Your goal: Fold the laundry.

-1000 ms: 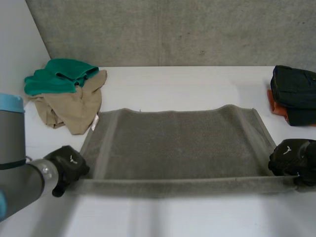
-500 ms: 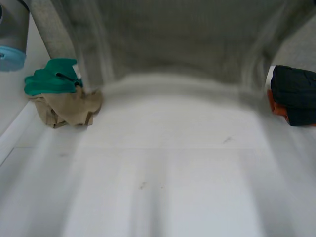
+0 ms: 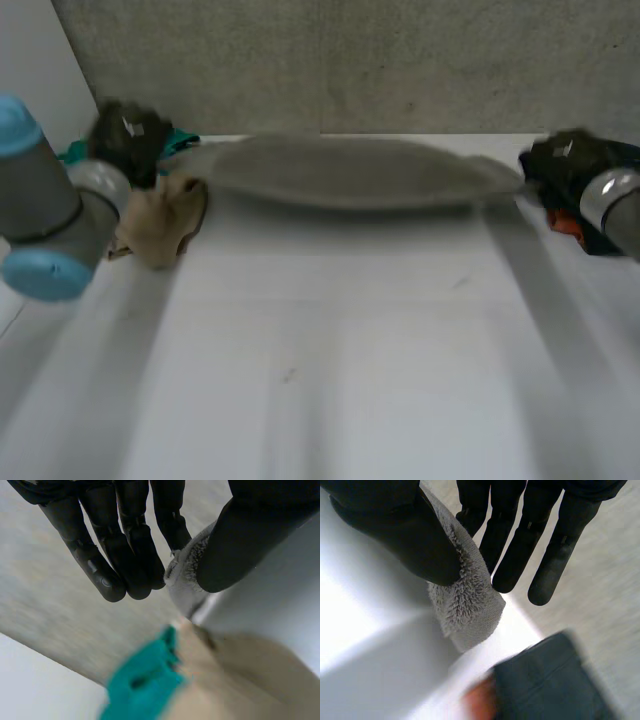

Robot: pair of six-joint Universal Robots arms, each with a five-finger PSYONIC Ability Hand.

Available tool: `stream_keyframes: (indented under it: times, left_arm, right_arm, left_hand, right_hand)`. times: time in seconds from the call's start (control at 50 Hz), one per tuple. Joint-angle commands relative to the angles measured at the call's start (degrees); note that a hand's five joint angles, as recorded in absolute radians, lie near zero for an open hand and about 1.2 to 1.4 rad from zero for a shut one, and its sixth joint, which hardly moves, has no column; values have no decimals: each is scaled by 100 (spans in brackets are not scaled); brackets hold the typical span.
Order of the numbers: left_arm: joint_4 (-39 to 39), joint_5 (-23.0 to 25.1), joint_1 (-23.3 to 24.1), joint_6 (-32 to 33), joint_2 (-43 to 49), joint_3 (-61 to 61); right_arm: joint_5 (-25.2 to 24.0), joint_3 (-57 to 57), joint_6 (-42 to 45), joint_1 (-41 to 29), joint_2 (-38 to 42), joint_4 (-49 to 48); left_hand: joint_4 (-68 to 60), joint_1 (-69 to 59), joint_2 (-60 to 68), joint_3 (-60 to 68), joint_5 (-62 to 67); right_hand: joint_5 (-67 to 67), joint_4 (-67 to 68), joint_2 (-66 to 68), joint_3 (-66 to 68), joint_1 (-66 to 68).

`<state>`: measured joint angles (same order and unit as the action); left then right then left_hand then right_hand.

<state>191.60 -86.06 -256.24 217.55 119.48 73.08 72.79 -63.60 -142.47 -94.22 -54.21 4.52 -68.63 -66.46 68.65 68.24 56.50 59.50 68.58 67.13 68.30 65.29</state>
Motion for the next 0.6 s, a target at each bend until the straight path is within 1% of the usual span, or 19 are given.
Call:
stream_keyframes:
  times: [0.02,0.04,0.1,0.12,0.16,0.18,0.2,0.26,0.32,0.34,0.4,0.42,0.48,0.5,0.56,0.6]
  left_arm:
    - [-517,2,-119,867,-425,1760]
    - [-762,-50,-145,981,-652,2101]
    - [-1290,-165,-137,1122,-1005,2543]
    - [-1753,-261,-119,1175,-1206,2805]
    - [-2239,-297,-110,1193,-1357,3000]
    - [-2667,-332,-93,1219,-1453,3071]
    - [-2854,-332,-75,1220,-1471,3072]
    - [-3216,-262,4,1193,-1507,2888]
    - [-3129,-235,74,1141,-1480,2528]
    - [-3007,-235,101,1088,-1454,2240]
    - [-2761,-279,153,1000,-1279,1746]
    - [-2577,-323,171,974,-1043,1396]
    - [-2312,-402,224,903,-673,815]
    - [-2146,-446,276,877,-376,421]
    - [-1952,-508,355,851,118,-222]
    - [-1846,-604,417,859,619,-881]
  right_arm:
    - [60,-977,904,333,-520,1479]
    - [156,-1187,1175,464,-773,1995]
    - [297,-1531,1738,684,-1135,2806]
    - [306,-1750,2140,833,-1362,3270]
    - [236,-1944,2581,957,-1539,3633]
    - [175,-2024,2758,1010,-1619,3678]
    - [70,-2137,3029,1036,-1663,3635]
    - [-1,-2130,3286,984,-1515,3338]
    - [16,-1972,3120,940,-1260,3047]
    - [51,-1806,2902,870,-1076,2785]
    - [104,-1507,2594,738,-820,2458]
    - [156,-1314,2384,668,-646,2214]
    - [236,-1041,2101,580,-381,1843]
    - [262,-875,1935,519,-223,1546]
    - [297,-628,1723,404,23,1132]
    - [332,-408,1556,316,243,736]
  left_hand:
    - [-1137,-1354,1135,1176,1350]
    - [-1137,-1354,1135,1176,1350]
    - [-1137,-1354,1135,1176,1350]
    - [-1137,-1354,1135,1176,1350]
    - [-1137,-1354,1135,1176,1350]
    - [-1137,-1354,1135,1176,1350]
    - [-1137,-1354,1135,1176,1350]
    - [-1137,-1354,1135,1176,1350]
    - [-1137,-1354,1135,1176,1350]
    - [-1137,-1354,1135,1176,1350]
    - [-1137,-1354,1135,1176,1350]
    - [-1137,-1354,1135,1176,1350]
    - [-1137,-1354,1135,1176,1350]
    - [-1137,-1354,1135,1176,1350]
    - [-1137,-1354,1135,1176,1350]
    - [-1137,-1354,1135,1176,1350]
  right_hand:
    - [1050,1142,1287,1169,1471]
    - [1050,1142,1287,1169,1471]
    - [1050,1142,1287,1169,1471]
    - [1050,1142,1287,1169,1471]
    - [1050,1142,1287,1169,1471]
    - [1050,1142,1287,1169,1471]
    - [1050,1142,1287,1169,1471]
    - [1050,1142,1287,1169,1471]
    - [1050,1142,1287,1169,1471]
    - [1050,1142,1287,1169,1471]
    - [1050,1142,1287,1169,1471]
    - [1050,1142,1287,1169,1471]
    - [1050,1142,1287,1169,1471]
    - [1050,1142,1287,1169,1471]
    - [1050,1142,1287,1169,1471]
    - [1050,1142,1287,1169,1471]
